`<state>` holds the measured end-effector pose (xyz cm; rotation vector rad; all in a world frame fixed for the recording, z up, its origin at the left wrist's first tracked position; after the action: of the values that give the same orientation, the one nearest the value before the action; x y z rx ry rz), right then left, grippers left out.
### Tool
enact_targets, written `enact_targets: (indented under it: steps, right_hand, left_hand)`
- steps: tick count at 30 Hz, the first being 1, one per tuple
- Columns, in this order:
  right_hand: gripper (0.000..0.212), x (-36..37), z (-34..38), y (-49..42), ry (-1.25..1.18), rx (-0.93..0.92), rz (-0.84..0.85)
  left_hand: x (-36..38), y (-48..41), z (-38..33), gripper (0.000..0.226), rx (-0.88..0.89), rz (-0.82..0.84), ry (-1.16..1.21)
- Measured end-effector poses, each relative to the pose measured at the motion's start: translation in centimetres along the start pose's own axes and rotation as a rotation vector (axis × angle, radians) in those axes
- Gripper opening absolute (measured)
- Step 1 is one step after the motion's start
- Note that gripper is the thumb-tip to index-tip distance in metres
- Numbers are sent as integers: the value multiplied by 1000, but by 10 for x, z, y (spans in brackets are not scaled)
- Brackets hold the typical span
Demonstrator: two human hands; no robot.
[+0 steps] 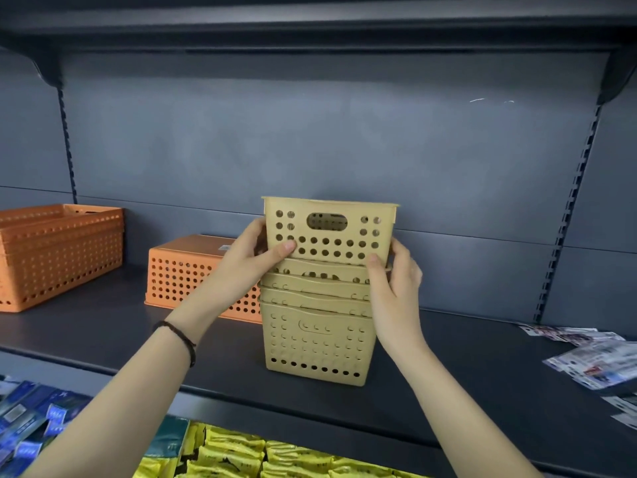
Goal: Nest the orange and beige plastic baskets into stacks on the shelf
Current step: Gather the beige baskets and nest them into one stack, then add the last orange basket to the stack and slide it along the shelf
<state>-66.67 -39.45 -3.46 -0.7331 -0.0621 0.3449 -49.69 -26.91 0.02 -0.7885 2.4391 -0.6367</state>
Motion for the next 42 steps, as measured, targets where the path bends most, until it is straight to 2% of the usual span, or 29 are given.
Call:
enact_targets:
  steps: [2,3,5,6,8,12,16,19,23,25,27,29,30,32,34,37,42]
  right_hand:
    - [41,0,-2,3,4,12,-39]
    - [45,1,-2,4,-23,12,-38]
    - [55,3,-2,5,-116,-27,-25]
    - [58,4,-3,5,-140,-69,-18]
    - [53,2,-4,4,-100,-157,22]
    - [26,-8,-9,-1,-20,-235,45]
    - [22,-24,-14,-8,37,-239,25]
    - [28,-34,-13,-8,71,-195,32]
    - [41,-32,-3,3,227,-182,-81]
    - [37,-26,8,15,391,-286,-206]
    - [29,-14,21,31,496,-440,-262]
    - [29,4,36,48,540,-555,-168]
    - [30,16,44,56,547,-580,-63]
    - [32,47,60,73,539,-532,225]
    - [32,80,69,85,587,-455,469]
    - [36,126,68,93,757,-458,593]
    - [49,171,60,92,929,-298,614]
  left_hand:
    - [0,3,7,36,-62,1,46]
    - [0,5,10,43,-87,-9,70]
    - [3,8,17,76,-123,-17,155]
    - [6,9,20,85,-123,-5,183]
    - [11,11,22,81,-99,7,185]
    - [23,7,23,68,-36,-22,297]
    - [39,7,19,67,-16,-76,406]
    - [43,8,17,69,-16,-73,361]
    - [26,12,14,73,-40,-6,188]
    - [11,18,14,59,-29,15,133]
    - [-9,28,13,35,15,-21,-4]
    - [-35,42,17,19,93,-73,-338]
    - [-49,50,20,20,148,-87,-558]
    - [-78,65,28,34,233,-53,-992]
    - [-103,76,40,40,263,49,-1289]
    - [-138,90,53,36,219,139,-1472]
    - [-191,101,80,44,185,190,-1552]
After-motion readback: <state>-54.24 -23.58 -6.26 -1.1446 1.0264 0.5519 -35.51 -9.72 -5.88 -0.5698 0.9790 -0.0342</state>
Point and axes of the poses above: each hand's wrist, its own y-axis away from the middle knuckle, its own x-axis out of the palm, z = x × y, the point moved 1 cm from there along -y, towards the middle knuckle, and after that the axes turned 3 degrees about -y, right-handed, at the moved point
